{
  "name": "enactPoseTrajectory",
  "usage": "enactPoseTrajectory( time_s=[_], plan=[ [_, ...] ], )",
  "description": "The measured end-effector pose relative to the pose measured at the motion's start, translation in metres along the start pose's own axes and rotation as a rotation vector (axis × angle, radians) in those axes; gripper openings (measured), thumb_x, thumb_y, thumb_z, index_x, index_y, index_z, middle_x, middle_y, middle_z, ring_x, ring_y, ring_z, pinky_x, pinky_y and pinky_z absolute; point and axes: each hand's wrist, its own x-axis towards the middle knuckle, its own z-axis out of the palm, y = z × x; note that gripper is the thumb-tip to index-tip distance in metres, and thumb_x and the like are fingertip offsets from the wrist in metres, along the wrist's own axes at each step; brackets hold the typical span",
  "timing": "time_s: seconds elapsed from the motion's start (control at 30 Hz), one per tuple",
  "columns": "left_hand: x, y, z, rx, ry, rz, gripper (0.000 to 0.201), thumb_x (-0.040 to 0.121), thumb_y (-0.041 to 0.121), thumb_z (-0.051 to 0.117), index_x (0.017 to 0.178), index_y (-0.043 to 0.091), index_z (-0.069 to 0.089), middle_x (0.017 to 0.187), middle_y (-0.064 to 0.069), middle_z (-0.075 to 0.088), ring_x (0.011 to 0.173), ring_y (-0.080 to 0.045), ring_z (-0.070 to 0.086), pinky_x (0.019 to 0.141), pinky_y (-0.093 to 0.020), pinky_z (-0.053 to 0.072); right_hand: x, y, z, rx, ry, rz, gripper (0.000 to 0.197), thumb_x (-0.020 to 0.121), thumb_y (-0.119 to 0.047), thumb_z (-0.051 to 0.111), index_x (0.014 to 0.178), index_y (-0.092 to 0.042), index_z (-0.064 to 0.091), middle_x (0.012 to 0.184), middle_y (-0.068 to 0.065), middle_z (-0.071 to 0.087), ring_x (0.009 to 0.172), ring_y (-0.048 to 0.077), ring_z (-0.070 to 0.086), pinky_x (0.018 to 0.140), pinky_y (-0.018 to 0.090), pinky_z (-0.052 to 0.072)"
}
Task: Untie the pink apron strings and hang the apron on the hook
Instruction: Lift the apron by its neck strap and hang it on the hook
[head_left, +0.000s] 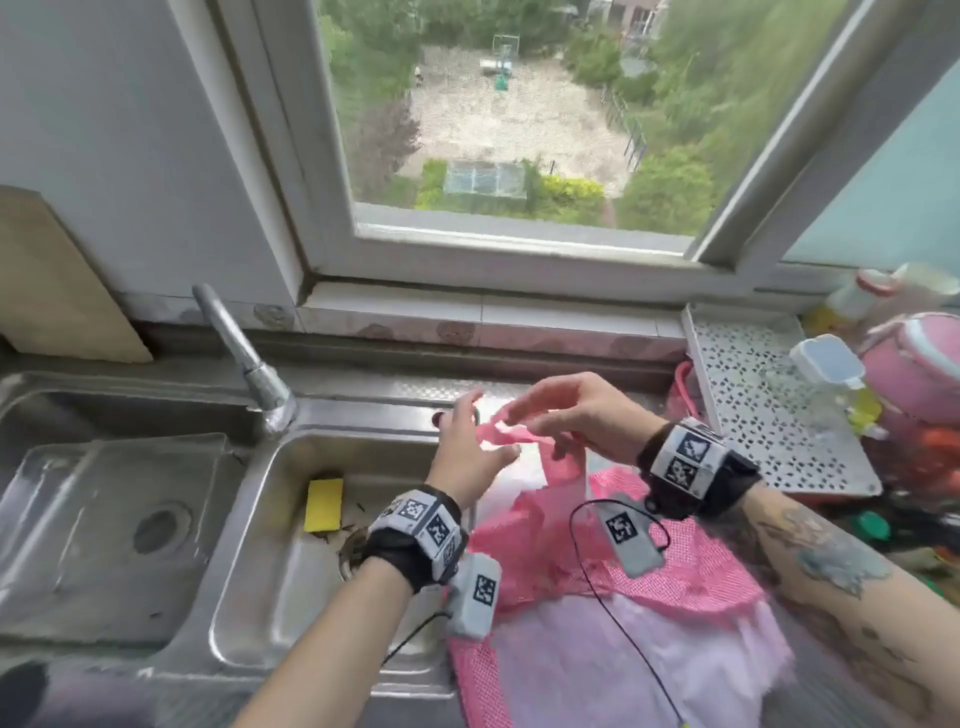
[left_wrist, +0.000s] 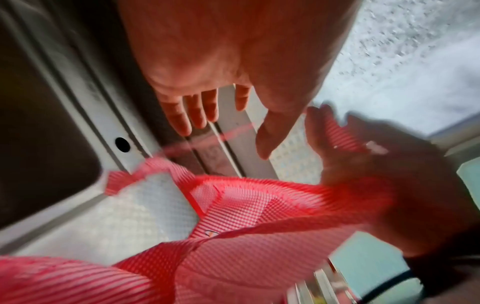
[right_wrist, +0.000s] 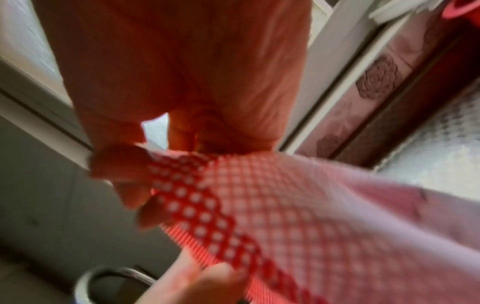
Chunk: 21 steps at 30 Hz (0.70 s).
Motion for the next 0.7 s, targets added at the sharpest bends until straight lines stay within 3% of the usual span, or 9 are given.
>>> enactPoseTrajectory(
  time_s=[0.07,0.13,0.2,0.27,0.37,0.43,0.53,0.63,0.7],
  plan=[
    [-0.001,0.01,0.018,0.127,-0.021,0.095,0.057,0.074,0.02,0.07,0.126,0.029,0.049,0.135,-0.002,0.032,0.123,-0.017,0.04,0.107,-0.036,0.036,-0.041,-0.015,-0.003,0.006,-0.071,0.013,0.033,0.08,0.011,0.063,0.11,0.0,0.069,0.104,0.011,0.074,0.041,0.009,0.053,0.041,0.019,0.051],
    [-0.006,0.02,0.033,0.209,0.022,0.166,0.029,0.081,0.01,0.064,0.109,0.018,0.065,0.134,-0.007,0.042,0.124,-0.022,0.044,0.106,-0.033,0.037,-0.089,-0.025,-0.011,0.002,-0.066,0.015,0.039,0.079,0.013,0.061,0.112,-0.006,0.07,0.113,0.025,0.068,0.035,0.006,0.048,0.036,0.016,0.045],
    [-0.016,0.029,0.044,0.208,0.073,0.182,0.018,0.084,0.007,0.059,0.098,0.014,0.068,0.116,-0.006,0.059,0.11,-0.023,0.056,0.095,-0.031,0.044,-0.141,-0.032,-0.022,0.045,0.042,-0.018,0.041,0.073,0.009,0.064,0.108,-0.01,0.072,0.119,0.044,0.055,0.032,0.005,0.043,0.032,0.014,0.038],
    [-0.03,0.04,0.054,0.174,0.09,0.177,0.013,0.086,0.013,0.058,0.088,0.021,0.068,0.094,-0.001,0.066,0.094,-0.024,0.064,0.083,-0.032,0.049,-0.198,-0.032,-0.039,0.171,0.173,-0.083,0.044,0.064,0.002,0.069,0.107,-0.008,0.072,0.107,0.052,0.049,0.028,0.006,0.036,0.031,0.012,0.033],
    [-0.045,0.055,0.067,0.102,0.089,0.172,0.019,0.085,0.012,0.058,0.076,0.028,0.065,0.078,-0.001,0.068,0.079,-0.023,0.065,0.075,-0.034,0.052,-0.274,-0.021,-0.065,0.37,0.344,-0.24,0.053,0.049,-0.007,0.083,0.102,-0.004,0.073,0.084,0.023,0.071,0.025,0.003,0.027,0.033,0.013,0.033],
    [-0.067,0.074,0.087,-0.118,0.032,0.117,0.021,0.085,0.001,0.055,0.077,0.018,0.064,0.074,-0.005,0.067,0.07,-0.023,0.064,0.073,-0.036,0.052,-0.331,-0.007,-0.078,0.471,0.453,-0.335,0.059,0.042,-0.013,0.088,0.099,-0.003,0.074,0.069,0.009,0.071,0.028,0.004,0.03,0.037,0.015,0.034],
    [-0.119,0.116,0.147,-0.509,-0.196,0.058,0.025,0.09,-0.004,0.041,0.08,0.01,0.059,0.05,0.003,0.053,0.041,-0.01,0.053,0.066,-0.038,0.053,-0.431,0.026,-0.092,0.555,0.665,-0.442,0.052,0.034,-0.017,0.091,0.082,-0.006,0.076,0.053,0.006,0.061,0.04,0.01,0.052,0.038,0.017,0.039],
    [-0.192,0.167,0.218,-0.585,-0.431,0.111,0.028,0.088,-0.002,0.035,0.074,0.009,0.057,0.043,0.004,0.036,0.035,-0.01,0.04,0.044,-0.027,0.047,-0.53,0.066,-0.101,0.582,0.826,-0.477,0.038,0.038,-0.011,0.091,0.071,-0.009,0.072,0.047,0.007,0.056,0.035,0.01,0.046,0.036,0.014,0.037],
    [-0.245,0.203,0.265,-0.617,-0.596,0.161,0.037,0.091,0.005,0.036,0.059,0.013,0.054,0.041,0.005,0.033,0.036,-0.01,0.036,0.039,-0.024,0.04,-0.594,0.092,-0.104,0.598,0.889,-0.516,0.028,0.05,-0.004,0.084,0.072,-0.009,0.069,0.046,0.008,0.054,0.03,0.008,0.042,0.035,0.013,0.034]
  ],
)
